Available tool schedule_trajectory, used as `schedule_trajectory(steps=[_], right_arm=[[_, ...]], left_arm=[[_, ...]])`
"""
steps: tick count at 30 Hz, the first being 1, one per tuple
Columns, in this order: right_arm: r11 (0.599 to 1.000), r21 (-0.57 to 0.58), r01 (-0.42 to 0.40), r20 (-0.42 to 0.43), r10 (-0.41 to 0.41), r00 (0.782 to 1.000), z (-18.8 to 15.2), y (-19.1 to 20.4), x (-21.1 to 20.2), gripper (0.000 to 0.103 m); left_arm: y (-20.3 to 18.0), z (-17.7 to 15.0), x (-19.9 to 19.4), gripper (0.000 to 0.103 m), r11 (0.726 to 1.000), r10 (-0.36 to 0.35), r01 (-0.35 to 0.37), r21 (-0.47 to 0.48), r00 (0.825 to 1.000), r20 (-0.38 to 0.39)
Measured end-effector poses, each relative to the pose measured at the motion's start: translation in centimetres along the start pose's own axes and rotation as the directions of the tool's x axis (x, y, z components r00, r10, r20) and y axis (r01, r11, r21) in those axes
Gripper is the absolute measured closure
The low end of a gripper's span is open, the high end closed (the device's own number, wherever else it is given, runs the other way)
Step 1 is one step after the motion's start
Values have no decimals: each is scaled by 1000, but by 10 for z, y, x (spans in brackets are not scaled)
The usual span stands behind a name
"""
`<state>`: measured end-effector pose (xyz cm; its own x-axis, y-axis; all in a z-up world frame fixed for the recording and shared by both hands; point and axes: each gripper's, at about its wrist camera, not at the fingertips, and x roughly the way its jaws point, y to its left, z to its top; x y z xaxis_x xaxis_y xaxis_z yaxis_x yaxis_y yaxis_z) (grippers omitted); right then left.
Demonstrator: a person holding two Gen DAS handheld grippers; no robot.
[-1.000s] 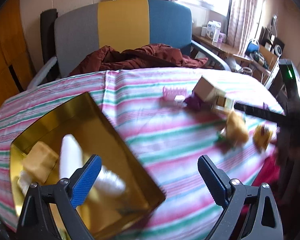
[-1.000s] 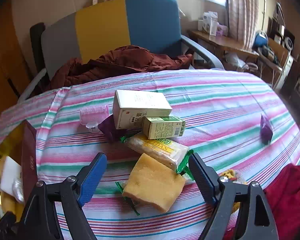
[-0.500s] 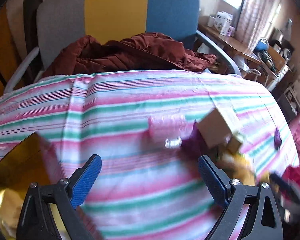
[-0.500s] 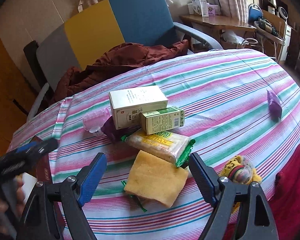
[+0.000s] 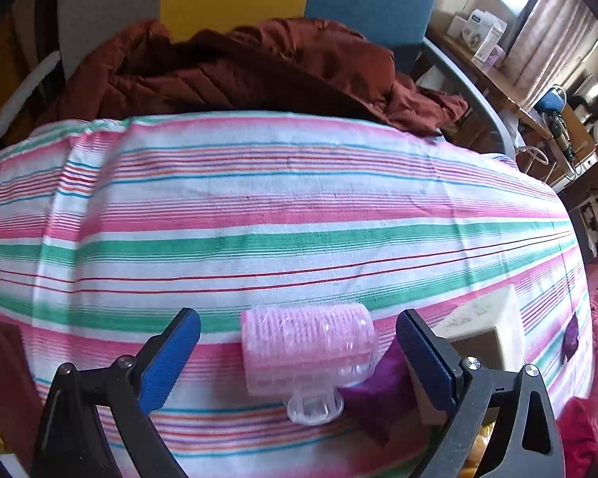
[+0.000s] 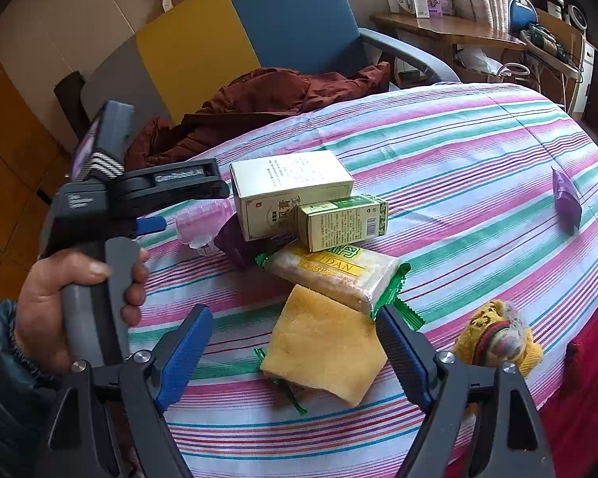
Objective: Organize objects
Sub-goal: 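Reach the pile and grasp the pink hair curler with the left tool, then grasp the cream medicine box with the right tool while the left tool holds the curler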
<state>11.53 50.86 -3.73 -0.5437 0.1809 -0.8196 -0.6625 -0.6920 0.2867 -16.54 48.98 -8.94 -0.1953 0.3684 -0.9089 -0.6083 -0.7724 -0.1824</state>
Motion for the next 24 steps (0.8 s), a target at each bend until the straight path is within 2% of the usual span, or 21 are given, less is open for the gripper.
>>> schedule_trajectory(steps=[1, 3, 5, 12, 16, 19, 24], right_arm=[[1000, 0, 2, -2, -2, 1000, 0, 0, 1, 18], [1000, -3, 7, -6, -7, 1000, 0, 0, 2, 18], [1000, -5, 12, -13, -12, 1000, -1, 1, 3, 18], [1000, -24, 10, -27, -11, 1000, 2, 5, 4, 18], [998, -28, -53, -39, 52, 998, 25, 5, 7, 18], [992, 52, -113, -60, 117, 991, 48, -5, 14, 17], [974, 188, -128, -72, 143, 987, 87, -27, 36, 17]], left_arm=[[0, 0, 4, 4, 1000, -2, 2, 5, 1000, -7], [3, -3, 10, 14, 1000, 11, -11, 23, 1000, -14], [3, -8, 4, 32, 997, 17, -18, 69, 1000, 18], [32, -38, -18, 32, 997, 7, -8, 80, 1000, 12], [43, -51, -26, 32, 997, 12, -13, 73, 1000, 12], [44, -58, -29, 32, 998, 5, -6, 70, 1000, 15], [42, -61, -28, 31, 996, 6, -9, 85, 999, 38]])
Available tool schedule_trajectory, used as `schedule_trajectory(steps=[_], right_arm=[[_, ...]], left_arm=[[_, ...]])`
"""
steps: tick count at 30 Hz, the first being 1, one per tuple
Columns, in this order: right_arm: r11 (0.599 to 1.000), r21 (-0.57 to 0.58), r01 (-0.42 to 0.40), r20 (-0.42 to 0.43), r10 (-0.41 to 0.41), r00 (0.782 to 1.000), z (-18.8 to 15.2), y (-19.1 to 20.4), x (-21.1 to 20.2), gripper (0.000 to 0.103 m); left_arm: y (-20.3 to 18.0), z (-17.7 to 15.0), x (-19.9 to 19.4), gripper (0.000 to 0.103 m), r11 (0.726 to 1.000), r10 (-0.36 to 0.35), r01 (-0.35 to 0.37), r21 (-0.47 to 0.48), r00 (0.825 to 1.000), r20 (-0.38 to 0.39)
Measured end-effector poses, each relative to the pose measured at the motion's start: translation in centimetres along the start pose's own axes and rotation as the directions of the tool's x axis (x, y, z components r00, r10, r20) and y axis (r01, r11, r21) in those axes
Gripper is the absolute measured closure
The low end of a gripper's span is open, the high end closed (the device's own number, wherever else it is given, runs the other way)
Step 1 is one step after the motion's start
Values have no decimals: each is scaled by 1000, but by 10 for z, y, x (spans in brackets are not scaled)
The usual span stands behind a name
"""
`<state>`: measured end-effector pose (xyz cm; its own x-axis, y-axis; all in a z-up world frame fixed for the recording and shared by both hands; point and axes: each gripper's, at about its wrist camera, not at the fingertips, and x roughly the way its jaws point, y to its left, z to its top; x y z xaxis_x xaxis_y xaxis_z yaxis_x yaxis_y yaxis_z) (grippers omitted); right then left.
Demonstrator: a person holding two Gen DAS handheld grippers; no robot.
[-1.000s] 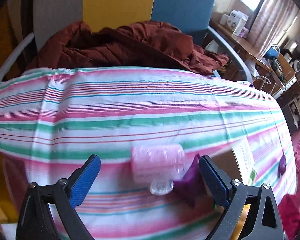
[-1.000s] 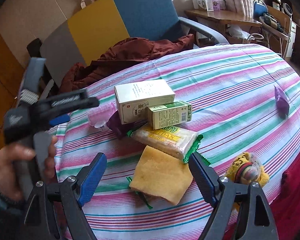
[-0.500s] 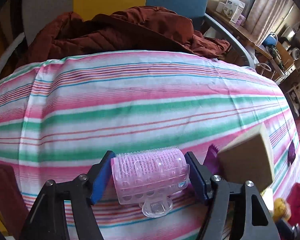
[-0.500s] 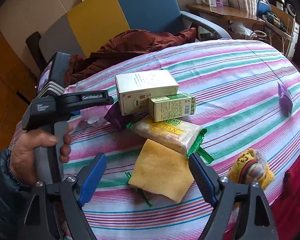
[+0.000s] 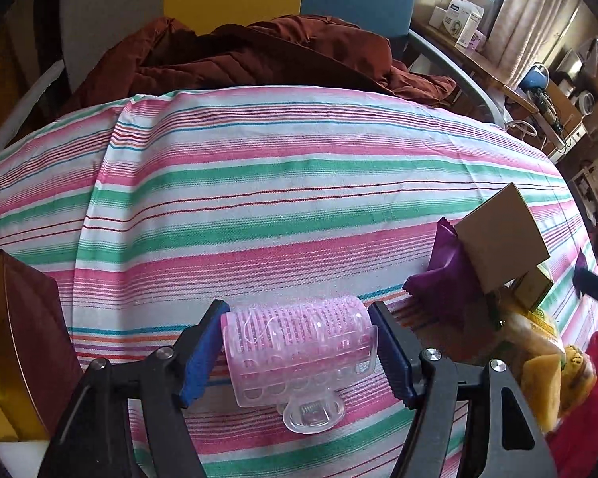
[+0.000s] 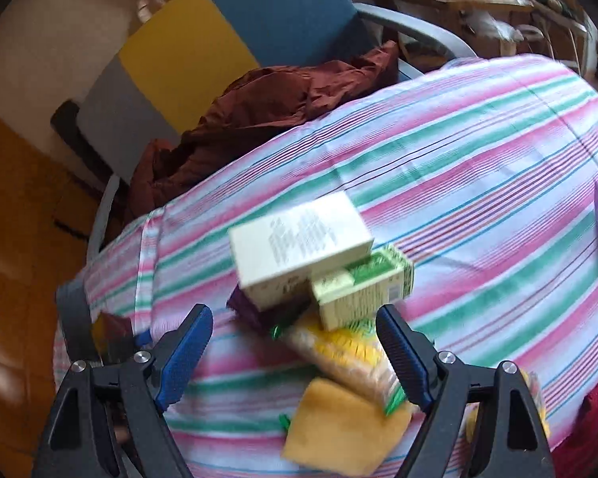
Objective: Organize objects
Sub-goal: 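Grasp the cream medicine box with the right tool while the left tool holds the curler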
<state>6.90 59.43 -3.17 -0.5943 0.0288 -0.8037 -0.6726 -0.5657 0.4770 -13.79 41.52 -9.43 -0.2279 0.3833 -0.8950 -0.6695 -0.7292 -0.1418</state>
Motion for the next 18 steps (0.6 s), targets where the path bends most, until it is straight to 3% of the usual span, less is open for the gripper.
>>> schedule_trajectory(steps=[7, 10, 15, 18], right_arm=[[989, 143, 28, -105, -13, 994, 42, -12, 59, 17], [985, 167, 33, -127, -12, 992, 49, -9, 79, 10], [992, 120, 42, -130, -26, 991, 52, 7, 101, 10], [996, 83, 29, -133, -18, 991, 46, 12, 107, 25]], left_arm=[[5, -1, 0, 32, 999, -36, 36, -19, 999, 16], [6, -3, 0, 32, 999, -43, 43, -21, 999, 23], [10, -3, -1, 32, 997, -63, 64, -31, 998, 23], [12, -4, -1, 32, 997, -72, 73, -34, 997, 28]])
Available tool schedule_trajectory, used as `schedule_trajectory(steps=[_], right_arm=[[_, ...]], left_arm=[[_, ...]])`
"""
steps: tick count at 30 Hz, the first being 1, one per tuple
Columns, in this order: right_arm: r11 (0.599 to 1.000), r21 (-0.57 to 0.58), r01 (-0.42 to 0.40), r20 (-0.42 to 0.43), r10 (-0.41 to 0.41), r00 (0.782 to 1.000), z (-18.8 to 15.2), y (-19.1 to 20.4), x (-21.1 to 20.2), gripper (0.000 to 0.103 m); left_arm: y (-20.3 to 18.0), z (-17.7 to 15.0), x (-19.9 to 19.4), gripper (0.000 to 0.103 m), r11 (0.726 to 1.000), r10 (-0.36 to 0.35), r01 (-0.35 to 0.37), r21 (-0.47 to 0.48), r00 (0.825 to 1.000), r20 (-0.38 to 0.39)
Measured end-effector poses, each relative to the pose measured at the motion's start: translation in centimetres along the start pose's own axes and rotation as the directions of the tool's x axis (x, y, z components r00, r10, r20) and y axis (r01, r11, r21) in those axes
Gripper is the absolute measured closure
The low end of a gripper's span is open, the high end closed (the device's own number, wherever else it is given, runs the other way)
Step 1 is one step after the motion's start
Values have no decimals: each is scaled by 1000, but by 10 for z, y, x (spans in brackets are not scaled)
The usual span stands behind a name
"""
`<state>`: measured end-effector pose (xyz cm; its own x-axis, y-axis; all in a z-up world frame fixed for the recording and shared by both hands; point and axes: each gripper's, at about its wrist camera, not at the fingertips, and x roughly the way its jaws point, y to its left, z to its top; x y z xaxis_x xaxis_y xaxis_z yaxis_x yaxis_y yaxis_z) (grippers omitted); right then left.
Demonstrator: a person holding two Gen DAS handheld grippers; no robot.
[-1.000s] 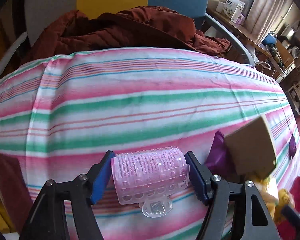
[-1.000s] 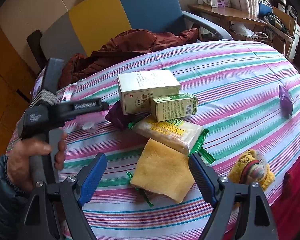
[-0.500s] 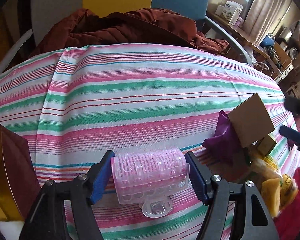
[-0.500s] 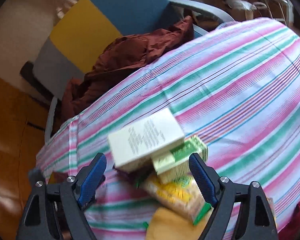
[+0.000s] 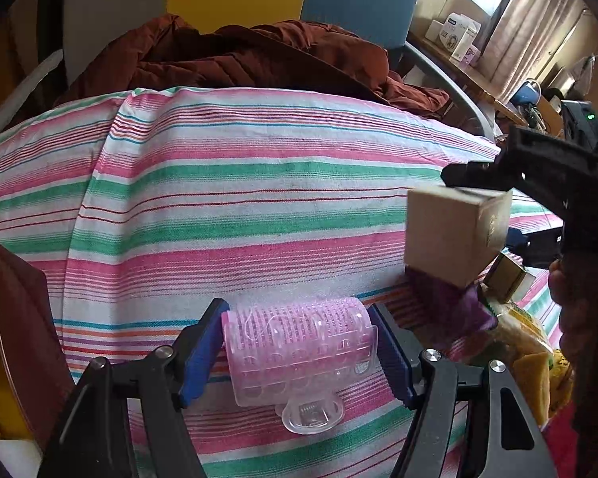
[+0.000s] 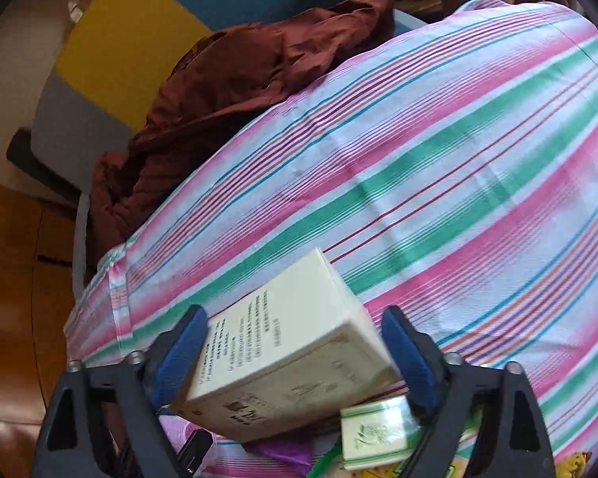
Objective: Organize objects
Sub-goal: 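Grasp the cream medicine box with the right tool while the left tool holds the curler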
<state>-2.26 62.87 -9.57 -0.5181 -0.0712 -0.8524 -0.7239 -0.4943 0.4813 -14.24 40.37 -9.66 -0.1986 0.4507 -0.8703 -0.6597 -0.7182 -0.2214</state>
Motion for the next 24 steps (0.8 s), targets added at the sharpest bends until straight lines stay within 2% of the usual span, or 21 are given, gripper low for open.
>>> schedule_trajectory(steps=[2, 4, 5, 8, 9, 11, 13, 14, 16, 19, 21, 24], right_arm=[[999, -23, -29, 9, 29, 1000, -9, 3, -5, 38], [998, -52, -44, 34, 46, 998, -16, 8, -15, 70], [997, -66, -47, 43, 50, 998, -19, 11, -21, 74], [990, -133, -49, 49, 56, 997, -26, 21, -35, 75], [984, -168, -53, 40, 60, 997, -28, 26, -36, 73], [972, -228, -58, 41, 69, 997, -33, 33, -42, 60], [951, -310, -14, 63, 36, 997, -39, 42, -49, 24], [936, -352, 10, 73, 17, 997, -40, 47, -51, 20], [885, -461, 60, 91, -20, 996, -47, 54, -58, 19], [769, -621, 152, 119, -99, 988, -58, 69, -60, 18], [677, -704, 213, 144, -157, 977, -63, 77, -55, 17], [539, -804, 251, 155, -218, 964, -70, 90, -36, 17]], left_arm=[[1, -2, -2, 32, 1000, -5, 5, 2, 1000, 10], [2, -4, -4, 32, 1000, -12, 12, 1, 1000, 22], [2, -5, -5, 32, 1000, -18, 18, -2, 1000, 25], [3, -7, -7, 32, 1000, -20, 20, 0, 999, 26], [2, -9, -8, 32, 1000, -16, 16, 2, 999, 27], [-1, -14, -11, 32, 1000, -12, 12, 12, 1000, 25], [-2, -17, -11, 32, 1000, -6, 6, 23, 1000, 23], [-3, -18, -11, 32, 1000, -2, 1, 30, 1000, 23], [-3, -19, -10, 32, 999, 2, -3, 34, 1000, 20], [-4, -18, -9, 32, 999, 5, -5, 35, 1000, 20], [-3, -18, -9, 32, 999, 0, -1, 32, 1000, 23], [-1, -17, -8, 32, 1000, -11, 10, 22, 1000, 21]])
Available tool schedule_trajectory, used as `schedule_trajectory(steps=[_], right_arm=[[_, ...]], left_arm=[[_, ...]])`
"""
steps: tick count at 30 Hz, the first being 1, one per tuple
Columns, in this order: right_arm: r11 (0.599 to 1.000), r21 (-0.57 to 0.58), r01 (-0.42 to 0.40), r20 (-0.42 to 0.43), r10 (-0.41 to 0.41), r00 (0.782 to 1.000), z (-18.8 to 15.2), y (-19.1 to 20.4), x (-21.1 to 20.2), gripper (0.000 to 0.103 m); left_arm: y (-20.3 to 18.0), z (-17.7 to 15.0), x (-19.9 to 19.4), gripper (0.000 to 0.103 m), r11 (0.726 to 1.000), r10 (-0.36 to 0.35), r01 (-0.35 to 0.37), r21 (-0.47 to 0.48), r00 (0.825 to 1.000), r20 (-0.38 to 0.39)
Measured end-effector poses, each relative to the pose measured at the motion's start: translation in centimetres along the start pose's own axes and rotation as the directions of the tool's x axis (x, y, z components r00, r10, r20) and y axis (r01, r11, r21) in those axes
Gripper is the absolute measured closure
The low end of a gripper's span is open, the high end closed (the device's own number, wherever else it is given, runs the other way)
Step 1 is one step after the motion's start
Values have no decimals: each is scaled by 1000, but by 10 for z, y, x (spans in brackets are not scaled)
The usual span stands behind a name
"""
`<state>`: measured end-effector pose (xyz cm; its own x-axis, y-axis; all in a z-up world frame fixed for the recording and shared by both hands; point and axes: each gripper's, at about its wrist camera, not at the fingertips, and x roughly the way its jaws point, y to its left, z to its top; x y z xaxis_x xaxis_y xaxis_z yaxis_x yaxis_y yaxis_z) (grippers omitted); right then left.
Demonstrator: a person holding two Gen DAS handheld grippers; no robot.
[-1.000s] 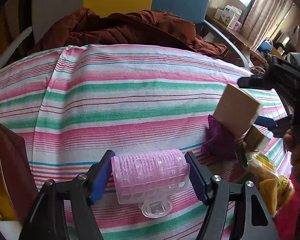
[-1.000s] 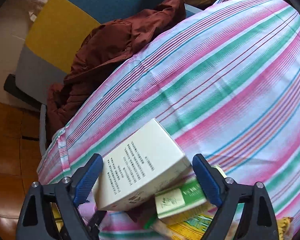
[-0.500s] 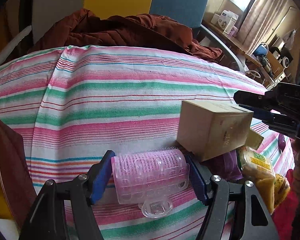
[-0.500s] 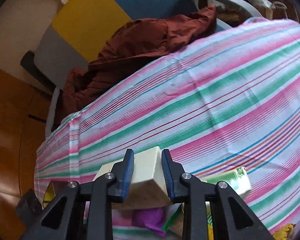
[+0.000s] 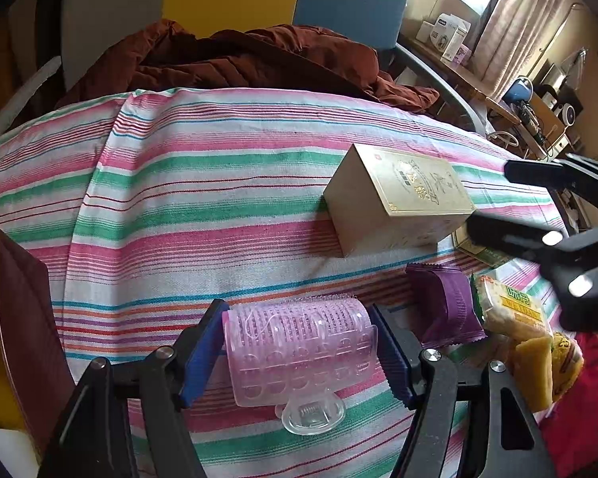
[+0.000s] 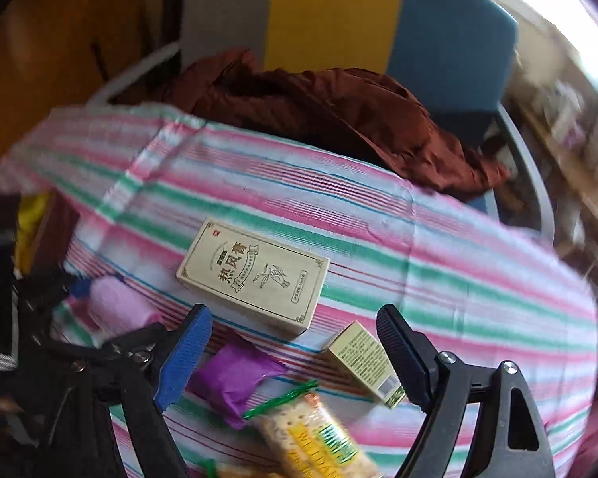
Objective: Organize objects
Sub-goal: 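Grasp the cream medicine box with the right tool while the left tool holds the curler, then carry the curler and box to the tray and open both tools to release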
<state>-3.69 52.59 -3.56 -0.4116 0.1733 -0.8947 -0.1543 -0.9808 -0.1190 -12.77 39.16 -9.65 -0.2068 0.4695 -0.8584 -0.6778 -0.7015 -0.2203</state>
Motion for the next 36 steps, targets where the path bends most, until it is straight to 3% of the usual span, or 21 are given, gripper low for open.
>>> schedule_trajectory(steps=[2, 4, 6, 9, 11, 16, 18, 23, 28, 36], right_arm=[[988, -141, 64, -27, -68, 997, 7, 16, 12, 16], [950, -292, 110, -45, -128, 991, 13, 31, 23, 16], [912, -398, 99, -72, -139, 988, 21, 42, 35, 16], [893, -446, 65, -124, -134, 983, 32, 46, 58, 16], [911, -411, 27, -170, -106, 980, 35, 43, 70, 27], [970, -242, 0, -108, -27, 994, 31, 26, 54, 51], [984, -177, 35, -72, -49, 996, 28, 14, 37, 51], [997, -46, 59, 45, -57, 997, 31, 2, -23, 51], [998, 20, -67, 137, 64, 988, 27, 30, -72, 51], [969, -29, -245, 157, 246, 956, 31, 132, -81, 50]], left_arm=[[1, 1, 0, 32, 1000, -6, 6, -5, 1000, 0], [1, 0, 0, 32, 1000, -7, 7, -5, 1000, 2], [1, 0, 0, 32, 1000, -7, 7, -5, 1000, 5], [2, 0, 0, 32, 1000, -10, 10, -8, 1000, 7], [1, 0, 0, 32, 1000, -9, 9, -5, 1000, 9], [6, 0, -5, 32, 999, -39, 39, -31, 999, 14], [10, 0, -14, 32, 994, -83, 84, -69, 996, 18], [12, -5, -64, 32, 991, -103, 112, -72, 989, 110], [34, -18, -117, 32, 989, -77, 99, -113, 979, 189], [126, -49, -180, 32, 963, 51, 20, -271, 967, 251]])
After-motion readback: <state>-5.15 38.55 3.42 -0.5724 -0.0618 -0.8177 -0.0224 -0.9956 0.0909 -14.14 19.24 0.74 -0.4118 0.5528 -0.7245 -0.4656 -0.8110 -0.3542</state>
